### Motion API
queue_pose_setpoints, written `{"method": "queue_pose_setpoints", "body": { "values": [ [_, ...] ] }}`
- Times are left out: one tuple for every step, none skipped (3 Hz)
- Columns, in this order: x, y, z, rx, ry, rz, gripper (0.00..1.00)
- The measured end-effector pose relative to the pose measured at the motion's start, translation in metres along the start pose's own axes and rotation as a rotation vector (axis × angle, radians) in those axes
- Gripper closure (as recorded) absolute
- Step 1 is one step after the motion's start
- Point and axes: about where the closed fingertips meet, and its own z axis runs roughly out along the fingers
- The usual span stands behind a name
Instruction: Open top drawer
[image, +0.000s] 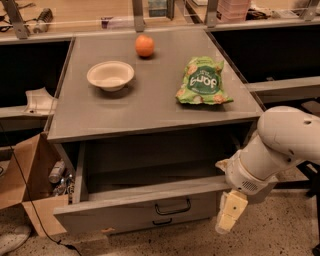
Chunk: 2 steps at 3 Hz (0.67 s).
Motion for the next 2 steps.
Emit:
{"method": "queue_pose_setpoints", "body": {
  "values": [
    [0.0039,0.0088,0.0133,-0.037,-0.003,0.011,0.0],
    [0.0076,0.0151,0.0201,-0.064,-0.003,0.017,0.0]
  ]
}}
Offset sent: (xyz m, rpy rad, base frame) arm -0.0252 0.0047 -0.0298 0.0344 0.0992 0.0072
